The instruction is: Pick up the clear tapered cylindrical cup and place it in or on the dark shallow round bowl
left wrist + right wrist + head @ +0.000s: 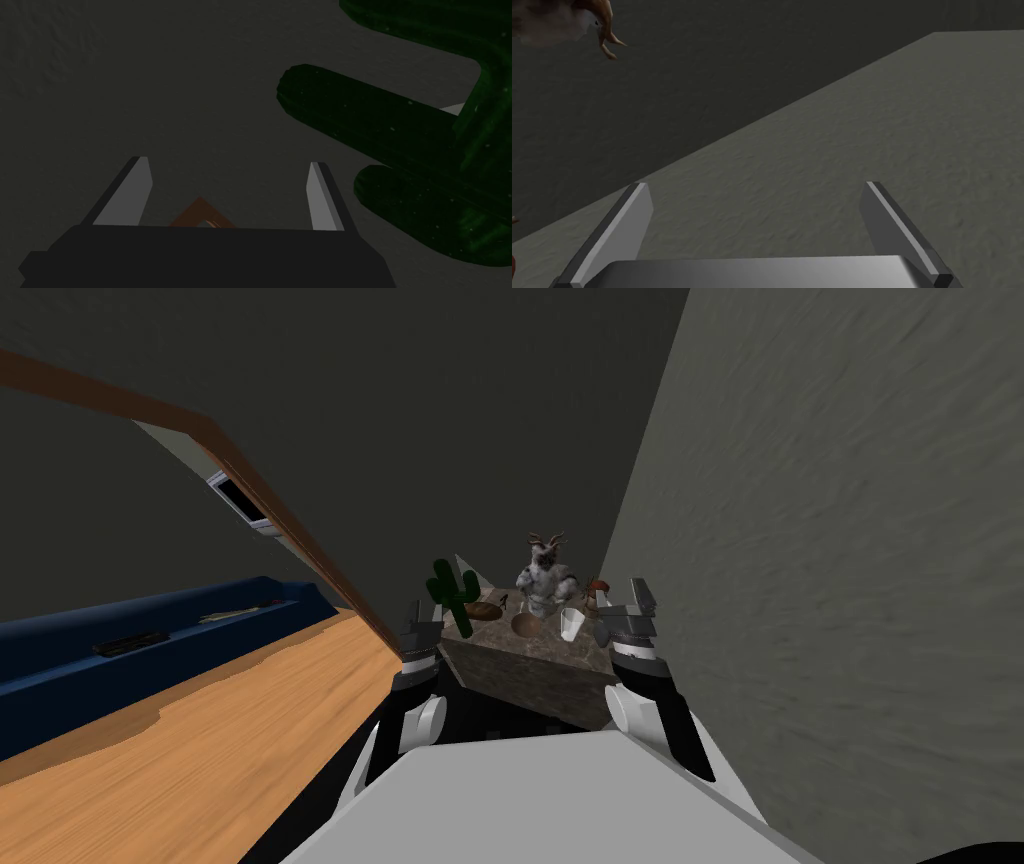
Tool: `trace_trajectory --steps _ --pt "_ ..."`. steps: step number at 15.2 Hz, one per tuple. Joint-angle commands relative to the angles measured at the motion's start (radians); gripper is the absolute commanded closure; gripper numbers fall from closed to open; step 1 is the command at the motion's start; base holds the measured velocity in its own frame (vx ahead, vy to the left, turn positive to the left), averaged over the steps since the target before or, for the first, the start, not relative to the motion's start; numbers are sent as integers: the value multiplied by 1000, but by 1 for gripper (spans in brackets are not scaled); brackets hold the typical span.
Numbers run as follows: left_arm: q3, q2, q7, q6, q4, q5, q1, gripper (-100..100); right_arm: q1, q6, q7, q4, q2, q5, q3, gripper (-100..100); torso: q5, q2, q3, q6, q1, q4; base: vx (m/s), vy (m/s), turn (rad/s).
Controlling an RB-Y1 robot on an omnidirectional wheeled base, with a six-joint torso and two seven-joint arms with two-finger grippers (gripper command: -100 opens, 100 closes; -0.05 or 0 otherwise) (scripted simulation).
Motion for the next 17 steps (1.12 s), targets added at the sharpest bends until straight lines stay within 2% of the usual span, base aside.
trace_trajectory --steps 1,2,3,4,8,9,12,14,15,17 --pt "0 0 0 0 0 0 0 0 -1 -1 3 11 -50 1 -1 -100 0 0 0 0 0 0 -1 12 9" --pt "0 0 0 0 0 0 0 0 -1 -1 3 11 -52 1 -1 -100 0 0 0 0 0 0 -3 20 8" --pt "0 0 0 0 0 0 0 0 -1 -3 6 23 -85 2 -3 -100 0 0 0 0 1 0 -2 26 11" --pt "0 0 0 0 0 0 0 0 -1 -3 6 23 -93 2 -3 -100 0 0 0 0 1 0 0 25 5" --pt "0 0 0 0 0 0 0 0 -2 -8 16 56 -187 7 -6 -100 0 0 0 0 2 0 -7 36 9" --pt "0 0 0 0 0 0 0 0 -2 -8 16 56 -190 7 -6 -100 1 0 0 0 2 0 -1 26 2" --pt "0 0 0 0 0 0 0 0 0 -15 29 101 -268 13 -10 -100 0 0 0 0 2 0 -5 36 12" --pt "0 0 0 0 0 0 0 0 0 -15 29 101 -303 13 -10 -100 1 0 0 0 3 0 -6 38 5" --pt "0 0 0 0 0 0 0 0 1 -19 38 128 -330 18 -12 -100 1 0 0 0 2 0 -6 36 9" --pt "0 0 0 0 0 0 0 0 1 -19 38 128 -364 18 -12 -100 1 0 0 0 2 0 -6 32 6"
